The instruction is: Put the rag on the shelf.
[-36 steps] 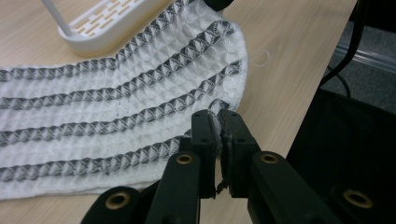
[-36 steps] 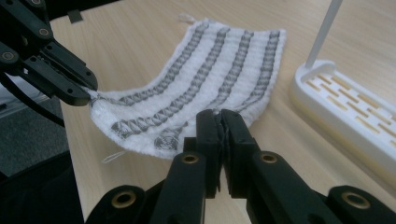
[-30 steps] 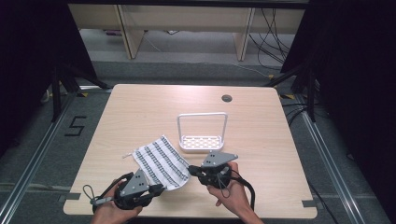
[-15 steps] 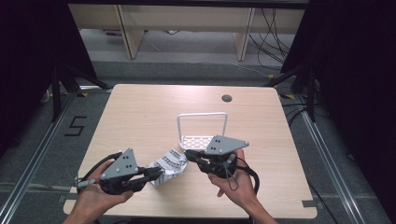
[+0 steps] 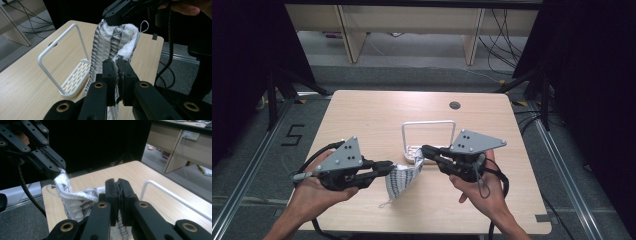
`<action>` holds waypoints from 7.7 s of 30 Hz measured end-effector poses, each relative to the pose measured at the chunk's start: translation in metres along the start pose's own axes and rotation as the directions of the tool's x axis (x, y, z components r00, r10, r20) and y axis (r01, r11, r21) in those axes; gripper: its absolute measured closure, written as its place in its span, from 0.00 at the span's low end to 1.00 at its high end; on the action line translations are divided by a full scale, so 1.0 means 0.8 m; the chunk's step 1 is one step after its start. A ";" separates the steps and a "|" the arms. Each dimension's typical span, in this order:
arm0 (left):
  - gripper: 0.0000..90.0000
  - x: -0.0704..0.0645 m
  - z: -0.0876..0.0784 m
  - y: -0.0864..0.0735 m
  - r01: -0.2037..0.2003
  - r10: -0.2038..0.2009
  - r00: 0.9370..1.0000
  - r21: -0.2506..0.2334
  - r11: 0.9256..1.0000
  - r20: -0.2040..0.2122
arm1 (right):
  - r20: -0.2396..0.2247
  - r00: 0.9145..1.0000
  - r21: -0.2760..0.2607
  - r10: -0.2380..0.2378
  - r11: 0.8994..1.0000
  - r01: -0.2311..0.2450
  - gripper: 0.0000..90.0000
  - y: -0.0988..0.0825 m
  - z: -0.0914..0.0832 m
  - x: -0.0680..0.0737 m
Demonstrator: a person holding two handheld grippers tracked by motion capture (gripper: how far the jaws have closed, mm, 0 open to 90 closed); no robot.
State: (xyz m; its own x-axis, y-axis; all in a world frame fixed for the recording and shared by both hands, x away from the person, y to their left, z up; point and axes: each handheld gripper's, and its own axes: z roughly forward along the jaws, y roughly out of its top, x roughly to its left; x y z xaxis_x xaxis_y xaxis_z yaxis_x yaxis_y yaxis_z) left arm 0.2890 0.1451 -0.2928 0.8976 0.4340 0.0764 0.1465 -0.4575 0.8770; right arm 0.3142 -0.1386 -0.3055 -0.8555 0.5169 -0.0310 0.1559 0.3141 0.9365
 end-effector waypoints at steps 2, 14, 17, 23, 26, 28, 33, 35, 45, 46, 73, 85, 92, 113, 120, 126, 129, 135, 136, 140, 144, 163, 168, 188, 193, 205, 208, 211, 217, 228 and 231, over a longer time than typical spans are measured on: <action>0.94 0.002 0.004 0.007 -0.003 0.003 1.000 -0.005 1.000 0.004 | 0.018 1.000 -0.006 -0.001 1.000 0.001 0.97 0.003 -0.008 -0.004; 0.94 0.023 0.036 0.050 -0.018 0.018 1.000 -0.022 1.000 -0.002 | 0.098 0.994 -0.034 0.041 0.999 -0.038 0.97 0.012 -0.039 -0.032; 0.94 0.032 0.043 0.060 -0.014 0.014 1.000 -0.024 1.000 -0.010 | 0.127 0.991 -0.044 0.034 0.999 -0.029 0.97 0.015 -0.041 -0.041; 0.94 0.051 0.054 0.080 -0.007 0.005 0.999 -0.043 0.999 -0.046 | 0.169 0.984 -0.053 0.050 0.998 -0.042 0.97 0.025 -0.045 -0.060; 0.94 0.059 0.058 0.086 0.000 -0.003 0.998 -0.046 0.999 -0.059 | 0.193 0.980 -0.058 0.056 0.997 -0.046 0.97 0.030 -0.043 -0.067; 0.94 0.065 0.060 0.089 0.014 -0.018 0.998 -0.054 0.998 -0.066 | 0.187 0.980 -0.066 0.070 0.996 -0.059 0.97 0.033 -0.040 -0.072; 0.94 0.081 0.064 0.095 0.029 -0.036 0.994 -0.066 0.997 -0.100 | 0.203 0.976 -0.063 0.076 0.996 -0.065 0.97 0.040 -0.035 -0.083; 0.94 0.086 0.066 0.097 0.038 -0.045 0.993 -0.070 0.997 -0.110 | 0.213 0.974 -0.063 0.072 0.996 -0.060 0.97 0.043 -0.032 -0.088; 0.94 0.116 0.075 0.109 0.074 -0.089 0.982 -0.100 0.992 -0.165 | 0.231 0.969 -0.075 0.092 0.994 -0.076 0.97 0.060 -0.017 -0.104; 0.94 0.119 0.076 0.110 0.080 -0.096 0.981 -0.105 0.991 -0.168 | 0.240 0.967 -0.072 0.083 0.995 -0.068 0.97 0.061 -0.016 -0.106; 0.93 0.215 0.154 0.099 0.304 -0.344 0.905 -0.186 0.934 -0.249 | 0.300 0.934 -0.009 0.194 0.980 -0.201 0.97 0.067 0.067 -0.196; 0.92 0.235 0.174 0.067 0.385 -0.417 0.877 -0.169 0.907 -0.240 | 0.334 0.909 0.034 0.250 0.960 -0.277 0.97 0.050 0.096 -0.217; 0.92 0.242 0.187 0.060 0.394 -0.423 0.874 -0.161 0.905 -0.241 | 0.355 0.899 0.064 0.258 0.952 -0.298 0.96 0.042 0.109 -0.223; 0.53 0.251 0.217 0.032 0.428 -0.425 0.875 -0.039 0.903 -0.234 | 0.412 0.857 0.160 0.309 0.902 -0.402 0.76 0.000 0.135 -0.243; 0.47 0.249 0.202 0.032 0.426 -0.427 0.873 -0.056 0.903 -0.235 | 0.390 0.867 0.154 0.309 0.907 -0.393 0.67 0.002 0.131 -0.240; 0.45 0.249 0.191 0.029 0.437 -0.437 0.872 -0.049 0.898 -0.223 | 0.380 0.877 0.155 0.293 0.915 -0.373 0.65 0.005 0.124 -0.240; 0.44 0.247 0.190 0.026 0.445 -0.444 0.866 -0.051 0.894 -0.227 | 0.382 0.874 0.155 0.299 0.912 -0.380 0.64 0.004 0.122 -0.240; 0.42 0.244 0.183 0.024 0.447 -0.443 0.872 -0.030 0.894 -0.206 | 0.379 0.873 0.160 0.306 0.908 -0.388 0.62 0.006 0.119 -0.237; 0.41 0.242 0.183 0.025 0.450 -0.447 0.869 -0.039 0.892 -0.213 | 0.376 0.869 0.156 0.321 0.903 -0.400 0.62 0.007 0.119 -0.234; 0.40 0.232 0.178 0.029 0.433 -0.428 0.882 -0.021 0.901 -0.198 | 0.361 0.884 0.161 0.297 0.914 -0.372 0.60 0.006 0.116 -0.234; 0.38 0.223 0.175 0.032 0.418 -0.412 0.892 -0.005 0.908 -0.185 | 0.356 0.881 0.158 0.310 0.910 -0.384 0.57 0.007 0.113 -0.232; 0.32 0.198 0.156 0.028 0.411 -0.411 0.900 -0.031 0.911 -0.143 | 0.330 0.884 0.139 0.331 0.909 -0.392 0.49 0.002 0.088 -0.231; 0.32 0.195 0.149 0.026 0.404 -0.404 0.901 -0.029 0.914 -0.156 | 0.308 0.896 0.141 0.318 0.917 -0.374 0.48 0.004 0.082 -0.225; 0.22 0.169 0.109 0.005 0.400 -0.404 0.905 -0.055 0.915 -0.132 | 0.268 0.911 0.126 0.313 0.926 -0.355 0.40 0.003 0.051 -0.199; 0.21 0.162 0.100 -0.003 0.394 -0.399 0.908 -0.062 0.917 -0.132 | 0.266 0.911 0.120 0.315 0.927 -0.356 0.38 0.000 0.043 -0.197; 0.20 0.141 0.090 -0.020 0.383 -0.388 0.913 -0.065 0.922 -0.125 | 0.253 0.918 0.116 0.305 0.933 -0.342 0.33 -0.005 0.029 -0.183; 0.20 0.134 0.089 -0.023 0.376 -0.381 0.917 -0.063 0.924 -0.116 | 0.251 0.921 0.111 0.299 0.936 -0.334 0.33 -0.006 0.027 -0.179; 0.20 0.127 0.090 -0.027 0.372 -0.376 0.920 -0.061 0.926 -0.109 | 0.247 0.919 0.105 0.307 0.934 -0.341 0.32 -0.007 0.023 -0.174; 0.20 0.117 0.089 -0.034 0.362 -0.367 0.924 -0.063 0.930 -0.105 | 0.246 0.921 0.096 0.301 0.938 -0.332 0.32 -0.010 0.017 -0.166; 0.20 0.104 0.082 -0.047 0.344 -0.349 0.930 -0.062 0.937 -0.111 | 0.239 0.923 0.092 0.302 0.939 -0.331 0.32 -0.019 0.011 -0.158; 0.20 0.100 0.081 -0.051 0.336 -0.342 0.934 -0.069 0.939 -0.104 | 0.235 0.927 0.091 0.294 0.942 -0.322 0.30 -0.021 0.010 -0.156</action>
State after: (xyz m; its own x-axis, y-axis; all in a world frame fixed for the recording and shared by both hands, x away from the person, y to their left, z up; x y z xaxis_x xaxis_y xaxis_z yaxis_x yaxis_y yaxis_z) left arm 0.3820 0.1486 -0.3529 0.7449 0.6428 -0.1790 0.4109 -0.2305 0.8821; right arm 0.4220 -0.2020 -0.3202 -0.6309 0.7582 0.1644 0.4675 0.2024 0.8605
